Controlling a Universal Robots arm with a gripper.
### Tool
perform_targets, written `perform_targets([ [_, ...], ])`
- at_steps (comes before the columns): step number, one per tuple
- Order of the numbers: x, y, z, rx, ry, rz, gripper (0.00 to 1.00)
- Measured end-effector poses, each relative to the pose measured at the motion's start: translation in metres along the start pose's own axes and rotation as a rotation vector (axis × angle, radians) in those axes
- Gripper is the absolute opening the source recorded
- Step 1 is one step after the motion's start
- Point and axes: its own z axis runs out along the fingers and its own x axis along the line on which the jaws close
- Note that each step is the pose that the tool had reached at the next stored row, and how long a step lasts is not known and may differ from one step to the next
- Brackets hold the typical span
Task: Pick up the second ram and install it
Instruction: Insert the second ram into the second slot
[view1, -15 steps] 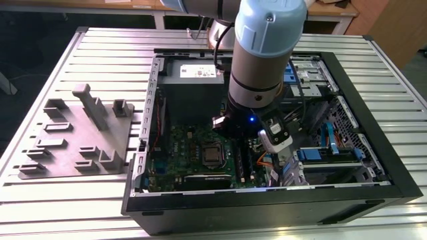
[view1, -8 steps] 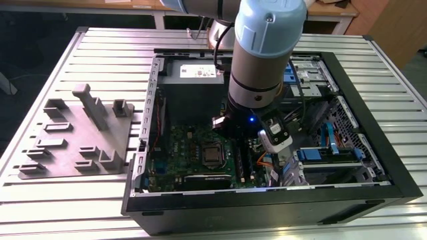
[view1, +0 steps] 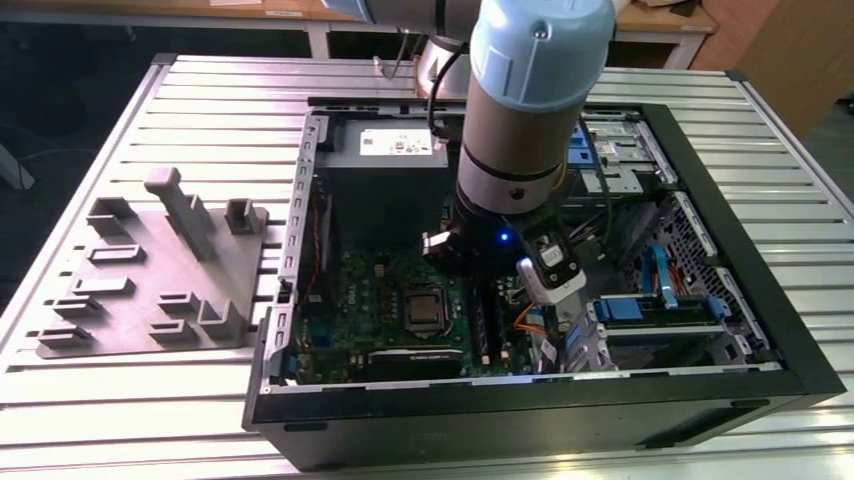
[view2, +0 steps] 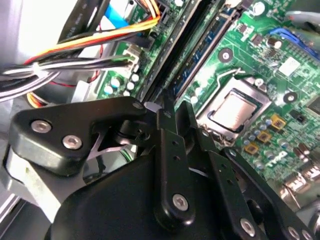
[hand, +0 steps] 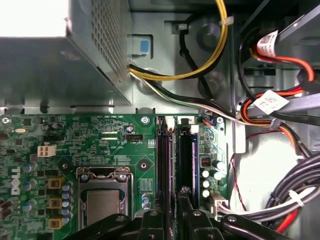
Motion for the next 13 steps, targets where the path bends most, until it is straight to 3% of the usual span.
perform_targets([
  [6,-0.0005,0.0009,-0.0149,0.0001,0.0000,0.000,0.25],
  [13,-0.0005,0.0009,-0.0152,0.0027,0.0000,0.000,0.25],
])
